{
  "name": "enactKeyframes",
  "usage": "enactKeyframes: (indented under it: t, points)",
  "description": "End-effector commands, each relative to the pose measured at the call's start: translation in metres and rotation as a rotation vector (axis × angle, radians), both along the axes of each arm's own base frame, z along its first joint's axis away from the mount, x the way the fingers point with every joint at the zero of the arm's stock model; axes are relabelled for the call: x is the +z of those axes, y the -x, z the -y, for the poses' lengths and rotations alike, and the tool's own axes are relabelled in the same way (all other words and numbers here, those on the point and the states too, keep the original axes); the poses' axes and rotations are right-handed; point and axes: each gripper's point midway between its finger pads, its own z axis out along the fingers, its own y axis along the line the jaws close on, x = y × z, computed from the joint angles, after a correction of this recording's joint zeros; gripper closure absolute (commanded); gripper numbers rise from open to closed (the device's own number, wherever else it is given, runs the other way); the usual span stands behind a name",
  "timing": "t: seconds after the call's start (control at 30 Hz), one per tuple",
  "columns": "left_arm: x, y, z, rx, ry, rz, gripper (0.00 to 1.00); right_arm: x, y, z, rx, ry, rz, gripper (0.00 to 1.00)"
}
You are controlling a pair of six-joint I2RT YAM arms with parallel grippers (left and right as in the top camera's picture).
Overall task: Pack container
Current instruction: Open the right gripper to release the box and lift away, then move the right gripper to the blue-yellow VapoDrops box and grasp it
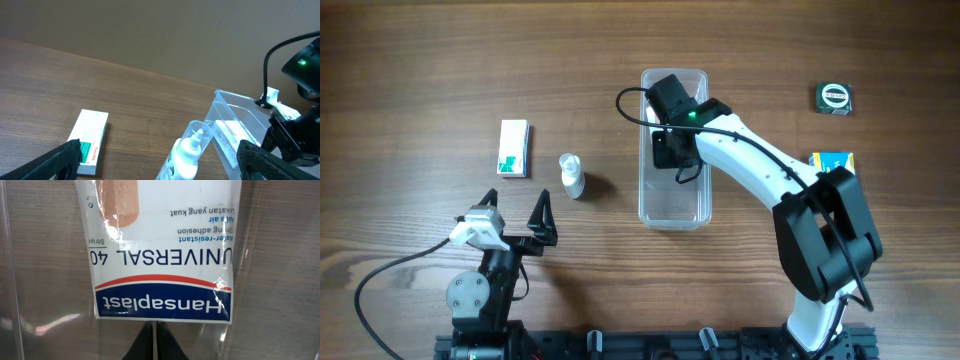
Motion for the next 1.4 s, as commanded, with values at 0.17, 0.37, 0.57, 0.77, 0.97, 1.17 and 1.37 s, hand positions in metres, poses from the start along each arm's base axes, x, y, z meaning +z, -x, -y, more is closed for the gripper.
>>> enactKeyframes:
  t: [0.17,0.37,0.57,0.77,0.97,1.17,1.37]
  points:
    - [-0.001,0.0,0.0,-0.004,-0.022,0.004,0.0,0.004,-0.003,0.0,-0.032,-0.009,0.021,0.96]
    - [-0.001,0.0,0.0,-0.004,-0.022,0.004,0.0,0.007,-0.009,-0.009,-0.026,-0.051,0.045,0.96]
    - [-0.001,0.0,0.0,-0.004,-0.022,0.004,0.0,0.007,-0.009,-0.008,-0.025,-0.051,0.044,0.96]
    - [-0.001,0.0,0.0,-0.004,-0.022,0.004,0.0,0.021,-0.014,-0.011,-0.021,-0.053,0.05,0.96]
    - [-0.001,0.0,0.0,-0.004,-0.023,0.004,0.0,0.076,-0.02,-0.016,0.031,-0.055,0.073,0.91]
    - [-0.001,0.0,0.0,-0.004,-0.022,0.004,0.0,0.165,-0.043,-0.007,0.103,-0.063,0.25,0.59]
    - [-0.001,0.0,0.0,-0.004,-0.022,0.004,0.0,0.219,-0.069,0.109,-0.132,0.051,0.372,0.0]
